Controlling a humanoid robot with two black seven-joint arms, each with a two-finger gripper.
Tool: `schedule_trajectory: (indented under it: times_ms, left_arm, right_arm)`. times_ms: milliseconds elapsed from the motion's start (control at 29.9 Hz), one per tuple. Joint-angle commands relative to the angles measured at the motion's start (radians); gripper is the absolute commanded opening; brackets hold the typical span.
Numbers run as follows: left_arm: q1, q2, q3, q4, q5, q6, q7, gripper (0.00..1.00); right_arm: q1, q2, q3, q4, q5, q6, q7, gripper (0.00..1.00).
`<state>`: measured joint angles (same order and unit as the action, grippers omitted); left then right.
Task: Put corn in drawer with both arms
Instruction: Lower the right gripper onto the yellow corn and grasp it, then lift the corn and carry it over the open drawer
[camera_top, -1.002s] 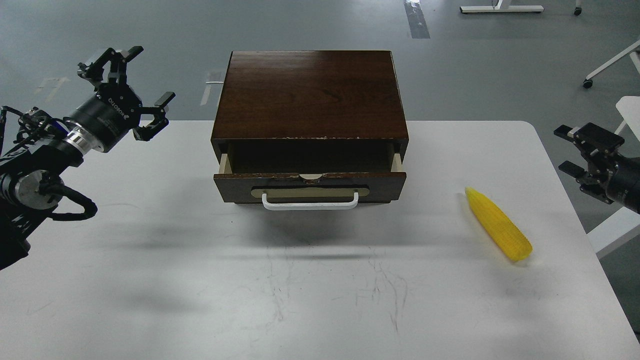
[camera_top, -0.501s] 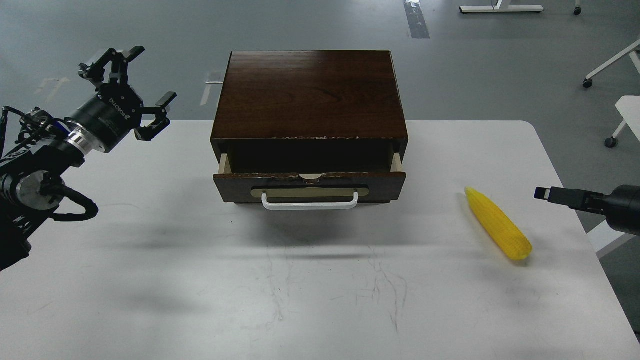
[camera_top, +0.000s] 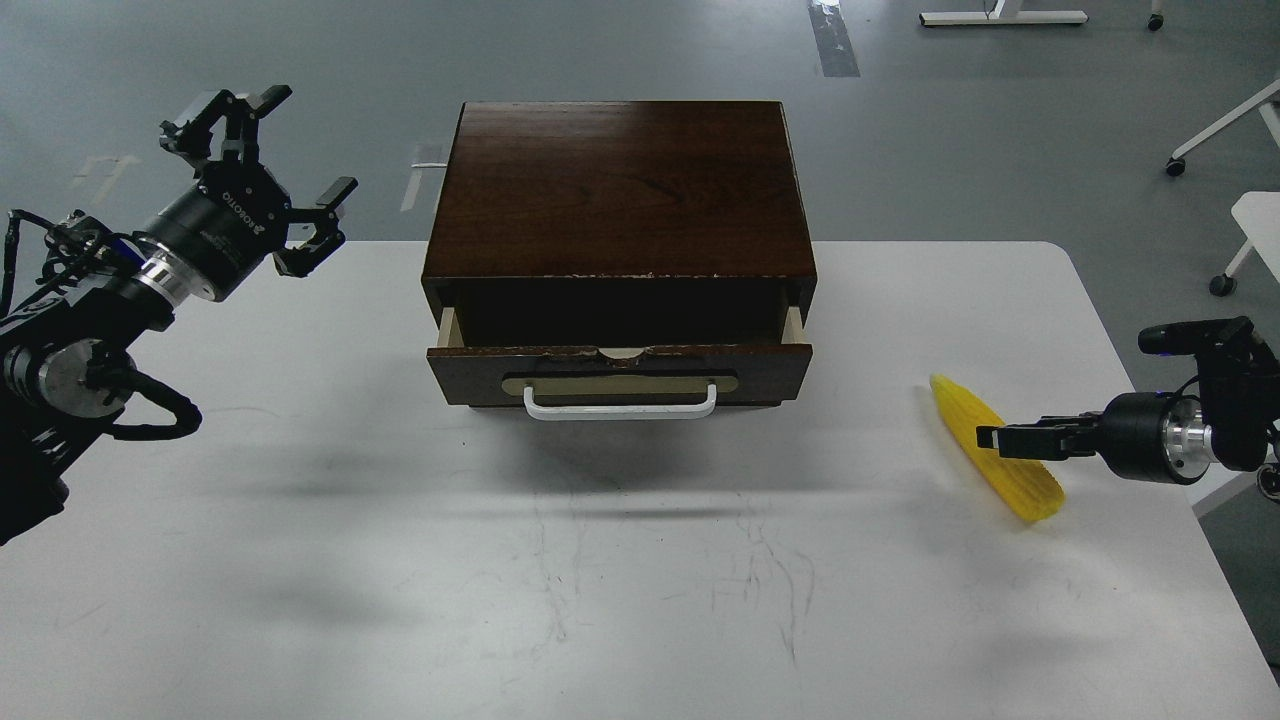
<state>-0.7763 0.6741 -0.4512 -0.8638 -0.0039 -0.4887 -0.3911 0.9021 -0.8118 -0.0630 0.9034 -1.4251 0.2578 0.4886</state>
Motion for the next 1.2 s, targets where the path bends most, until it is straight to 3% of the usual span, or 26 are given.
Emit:
schedule_trajectory:
  times_ms: [0,100,134,200,267,367,468,534,768,969,1169]
  left_arm:
    - [0.0,0.001,-0.003,0.0,-0.002,0.0,-0.006,0.98]
    - [0.0,0.001,-0.003,-0.001,-0.002,0.0,-0.006,0.98]
    - [0.0,0.001,-0.003,-0.001,-0.002,0.0,-0.006,0.98]
    - [0.0,-0.001,-0.003,-0.001,-0.002,0.0,-0.006,0.99]
    - [0.0,-0.001,-0.003,-0.001,-0.002,0.0,-0.006,0.98]
    - [0.0,-0.001,-0.003,-0.001,-0.002,0.0,-0.008,0.98]
    - [0.0,0.001,-0.003,-0.001,-0.002,0.0,-0.008,0.98]
    - [0.0,0.001,-0.003,-0.003,-0.002,0.0,-0.008,0.98]
    - [0.0,-0.001,-0.003,-0.003,-0.002,0.0,-0.008,0.99]
    - [0.0,0.002,-0.004,-0.003,-0.002,0.0,-0.008,0.98]
    - [0.0,0.007,-0.004,-0.003,-0.002,0.0,-0.009,0.98]
  right_arm:
    - [0.001,0.028,-0.008,-0.001,0.0,0.0,0.0,0.93]
    - [0.003,0.034,-0.027,-0.004,0.0,0.0,0.0,0.88]
    - [0.003,0.036,-0.038,-0.004,0.0,-0.002,0.0,0.82]
    - [0.003,0.036,-0.047,-0.004,0.0,-0.002,0.0,0.63]
    - [-0.002,0.036,-0.049,-0.004,0.0,0.0,0.0,0.33]
    - [0.0,0.036,-0.063,-0.004,0.0,-0.002,0.0,0.14]
    - [0.008,0.034,-0.073,-0.003,0.0,-0.002,0.0,0.04]
    - [0.008,0.031,-0.073,-0.001,0.0,-0.002,0.0,0.0]
    - [0.103,0.023,-0.075,0.049,0.002,0.0,0.0,0.0]
    - [0.397,-0.007,-0.144,0.111,0.003,0.014,0.0,0.0]
    - [0.722,0.052,-0.319,0.183,0.018,0.014,0.0,0.0]
